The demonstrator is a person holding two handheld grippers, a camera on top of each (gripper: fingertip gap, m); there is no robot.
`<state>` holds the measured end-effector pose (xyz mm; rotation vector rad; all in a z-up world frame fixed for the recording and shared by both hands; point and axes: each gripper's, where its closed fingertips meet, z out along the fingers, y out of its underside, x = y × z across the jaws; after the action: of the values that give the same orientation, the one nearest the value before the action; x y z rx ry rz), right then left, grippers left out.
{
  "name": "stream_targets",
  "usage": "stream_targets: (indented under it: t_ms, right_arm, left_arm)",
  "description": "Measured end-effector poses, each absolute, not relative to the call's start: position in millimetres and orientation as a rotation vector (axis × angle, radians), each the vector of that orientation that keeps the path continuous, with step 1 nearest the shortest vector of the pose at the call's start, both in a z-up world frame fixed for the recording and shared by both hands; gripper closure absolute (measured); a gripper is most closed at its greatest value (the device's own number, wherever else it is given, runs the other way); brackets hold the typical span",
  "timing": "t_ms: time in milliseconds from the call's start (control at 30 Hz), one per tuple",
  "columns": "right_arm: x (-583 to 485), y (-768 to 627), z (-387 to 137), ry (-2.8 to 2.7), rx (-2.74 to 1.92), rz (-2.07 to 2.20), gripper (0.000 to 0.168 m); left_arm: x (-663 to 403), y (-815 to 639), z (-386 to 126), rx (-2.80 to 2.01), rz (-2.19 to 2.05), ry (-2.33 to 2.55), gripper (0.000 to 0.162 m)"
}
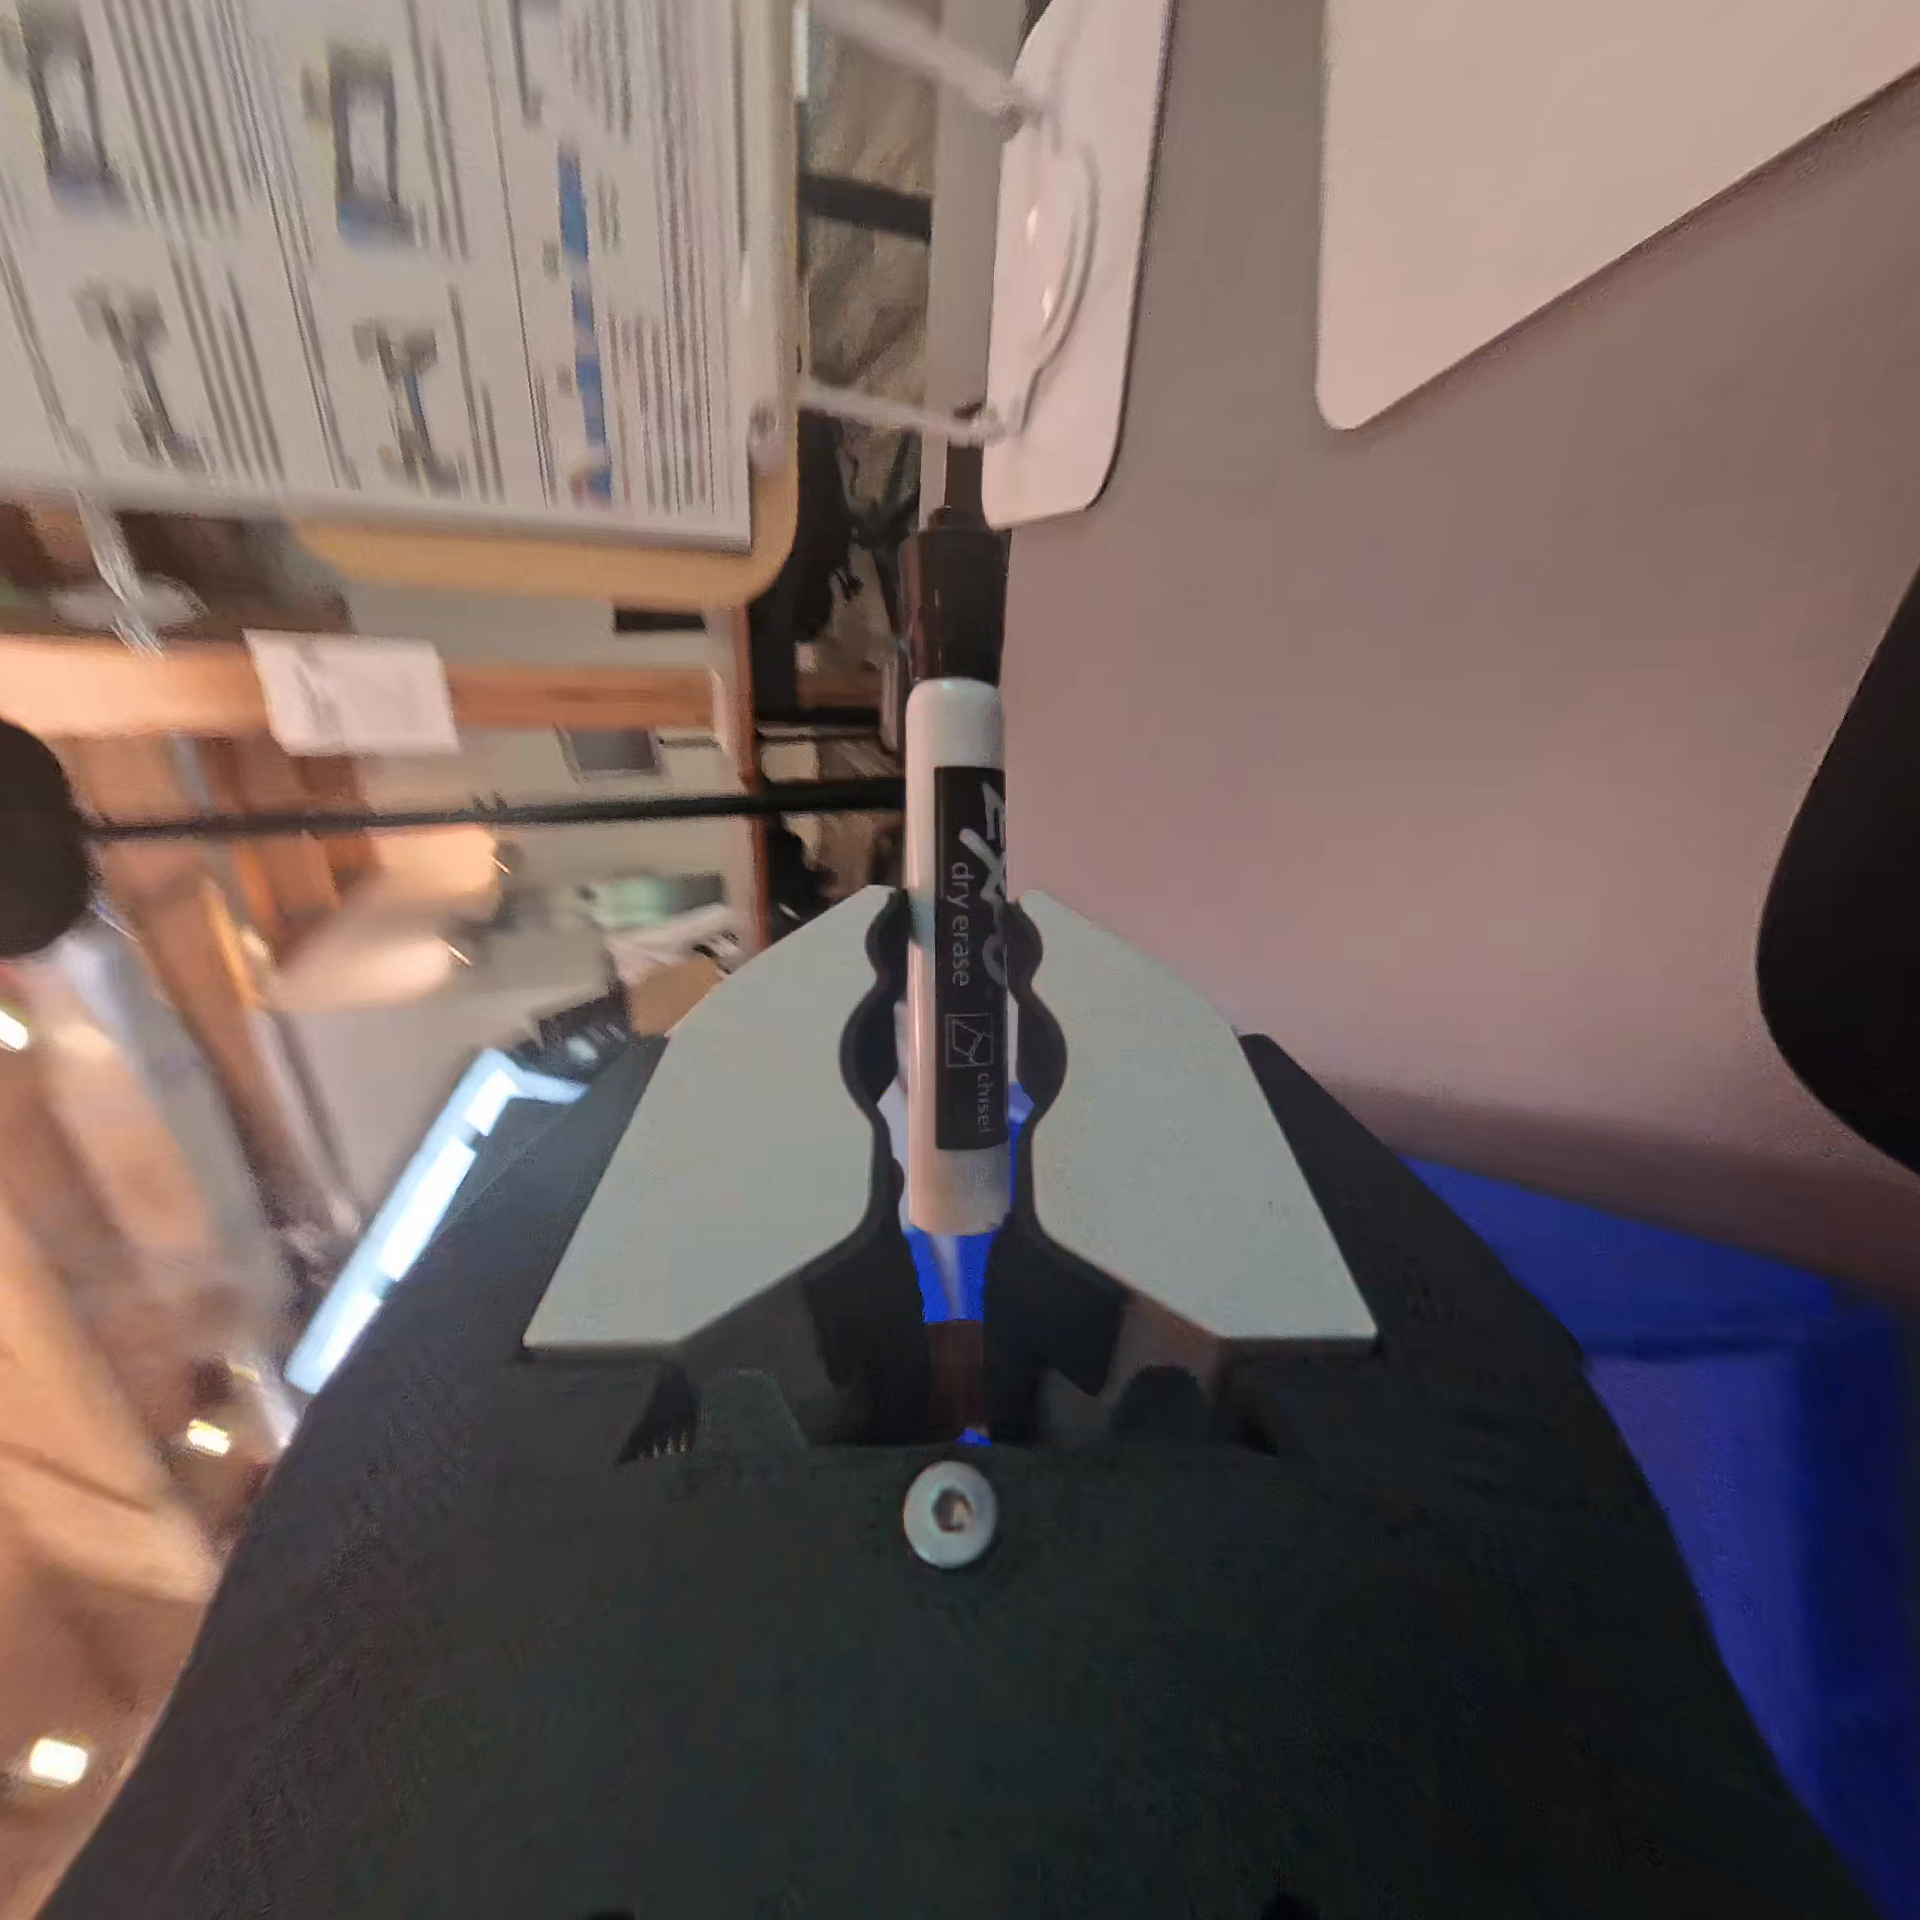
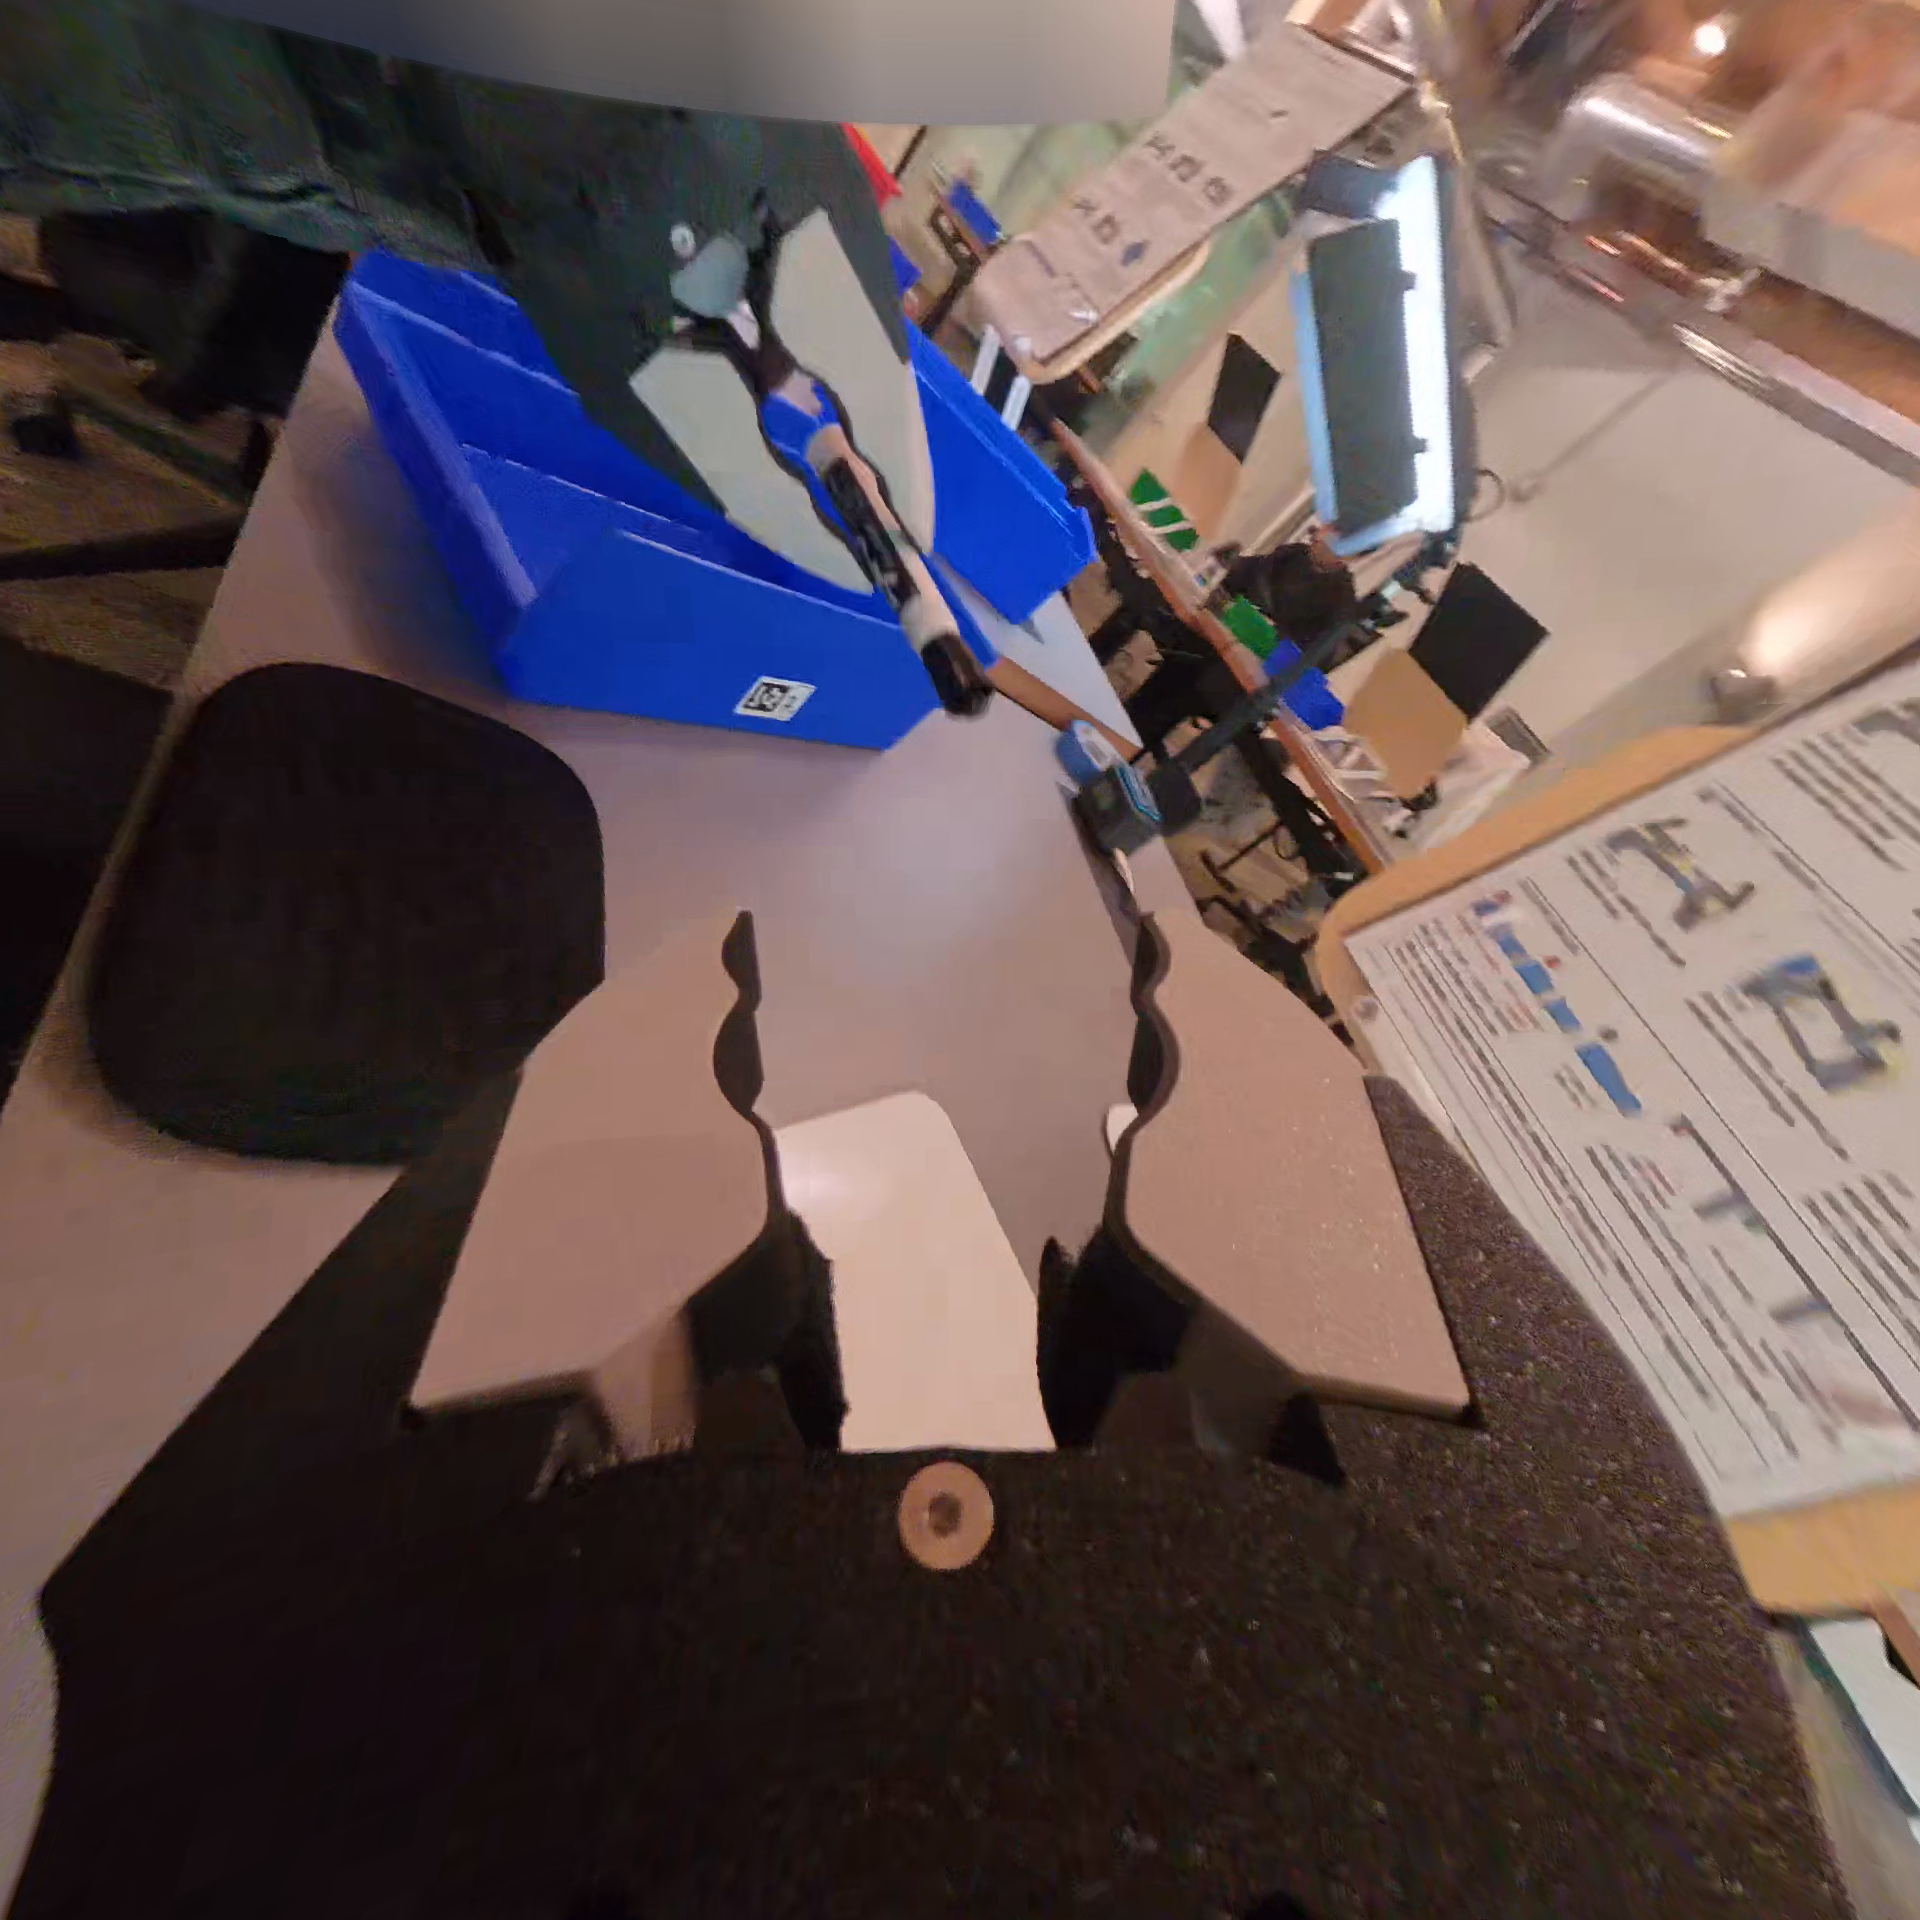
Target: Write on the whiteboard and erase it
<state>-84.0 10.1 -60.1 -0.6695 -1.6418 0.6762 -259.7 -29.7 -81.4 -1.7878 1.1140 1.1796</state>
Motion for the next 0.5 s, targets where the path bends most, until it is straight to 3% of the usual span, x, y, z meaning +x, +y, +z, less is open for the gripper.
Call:
stream_targets:
  t_ms: [233,267,300,333,400,433,500]
  right_arm:
    - [-157.8,11.3,-105.3,-1.973,-0.724,0.632,0.110]
    - [-161.1,12.8,-109.2,-1.992,-0.725,0.627,0.120]
    - [-162.1,13.8,-112.0,-2.004,-0.721,0.632,0.142]
    - [-162.5,16.5,-112.5,-1.988,-0.742,0.654,0.151]
    - [-160.3,23.3,-100.9,-1.858,-0.825,0.820,0.151]
    - [-156.5,27.0,-89.7,-1.758,-0.878,0.975,0.151]
    - [-144.3,39.9,-63.6,-1.494,-0.995,1.358,0.151]
  left_arm:
    - [-188.7,2.7,-100.0,-1.555,1.215,1.521,0.144]
    - [-182.3,4.2,-102.8,-1.531,1.201,1.564,0.144]
    - [-176.8,5.4,-104.9,-1.513,1.182,1.591,0.144]
    - [-174.4,7.5,-103.2,-1.503,1.175,1.580,0.144]
    - [-173.3,14.3,-82.1,-1.465,1.125,1.401,0.133]
    - [-173.2,16.7,-61.1,-1.421,1.058,1.218,0.121]
    - [-180.3,8.7,-8.6,-1.276,0.845,0.732,0.111]
